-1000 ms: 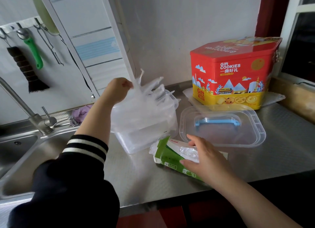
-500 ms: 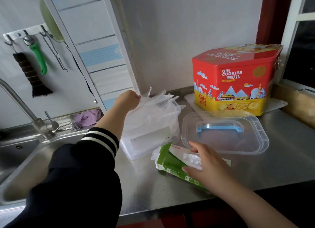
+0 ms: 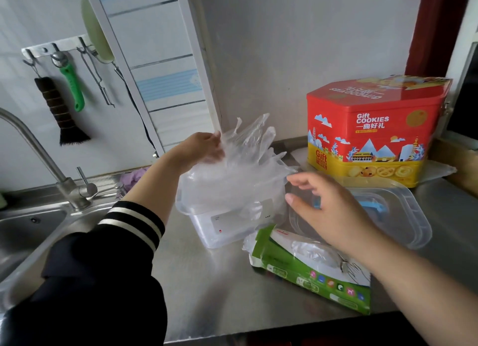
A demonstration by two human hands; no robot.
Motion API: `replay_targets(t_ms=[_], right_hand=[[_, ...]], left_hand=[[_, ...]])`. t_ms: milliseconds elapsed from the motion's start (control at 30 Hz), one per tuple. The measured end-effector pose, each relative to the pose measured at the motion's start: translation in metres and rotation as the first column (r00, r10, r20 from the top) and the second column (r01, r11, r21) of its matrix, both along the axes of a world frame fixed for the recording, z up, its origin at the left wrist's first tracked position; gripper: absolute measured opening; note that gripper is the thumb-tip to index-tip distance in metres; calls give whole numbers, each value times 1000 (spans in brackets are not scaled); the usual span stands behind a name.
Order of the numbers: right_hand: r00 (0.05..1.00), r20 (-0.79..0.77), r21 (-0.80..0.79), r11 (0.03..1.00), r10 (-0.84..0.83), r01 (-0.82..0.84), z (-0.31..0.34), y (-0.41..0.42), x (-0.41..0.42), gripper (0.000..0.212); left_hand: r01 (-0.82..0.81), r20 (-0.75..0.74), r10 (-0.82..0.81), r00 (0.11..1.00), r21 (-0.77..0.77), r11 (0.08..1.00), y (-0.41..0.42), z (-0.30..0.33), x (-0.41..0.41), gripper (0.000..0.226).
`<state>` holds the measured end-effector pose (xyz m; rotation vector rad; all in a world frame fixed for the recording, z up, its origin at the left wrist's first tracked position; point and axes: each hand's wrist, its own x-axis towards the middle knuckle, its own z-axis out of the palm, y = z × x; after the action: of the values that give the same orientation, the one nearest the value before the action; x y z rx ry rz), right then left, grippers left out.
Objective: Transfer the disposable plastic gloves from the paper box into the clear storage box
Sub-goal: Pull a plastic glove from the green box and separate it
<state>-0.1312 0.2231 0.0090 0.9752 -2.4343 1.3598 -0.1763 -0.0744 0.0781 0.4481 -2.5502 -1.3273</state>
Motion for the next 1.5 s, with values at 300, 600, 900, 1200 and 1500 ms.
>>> replay_targets(t_ms=[300, 600, 900, 1200, 1500], right_hand=[[845, -486, -110, 974, -225, 196, 44, -59, -30, 7], [960, -205, 560, 827, 193, -47, 60, -112, -62, 37], [982, 73, 751, 638, 174, -169, 64, -137, -76, 60], [967, 186, 803, 540, 176, -253, 46, -157, -94, 80], [910, 412, 890, 189, 56, -415, 13, -174, -121, 75]], left_hand=[[-129, 29, 139, 990, -225, 966, 3, -12, -5, 54], [-143, 110, 220, 969, -475, 868, 3, -17, -23, 66], [-113, -42, 117, 992, -694, 711, -5, 4, -1, 49], [537, 633, 3, 775, -660, 526, 6, -20, 23, 87], [489, 803, 63, 592, -421, 764, -10, -76, -10, 61]])
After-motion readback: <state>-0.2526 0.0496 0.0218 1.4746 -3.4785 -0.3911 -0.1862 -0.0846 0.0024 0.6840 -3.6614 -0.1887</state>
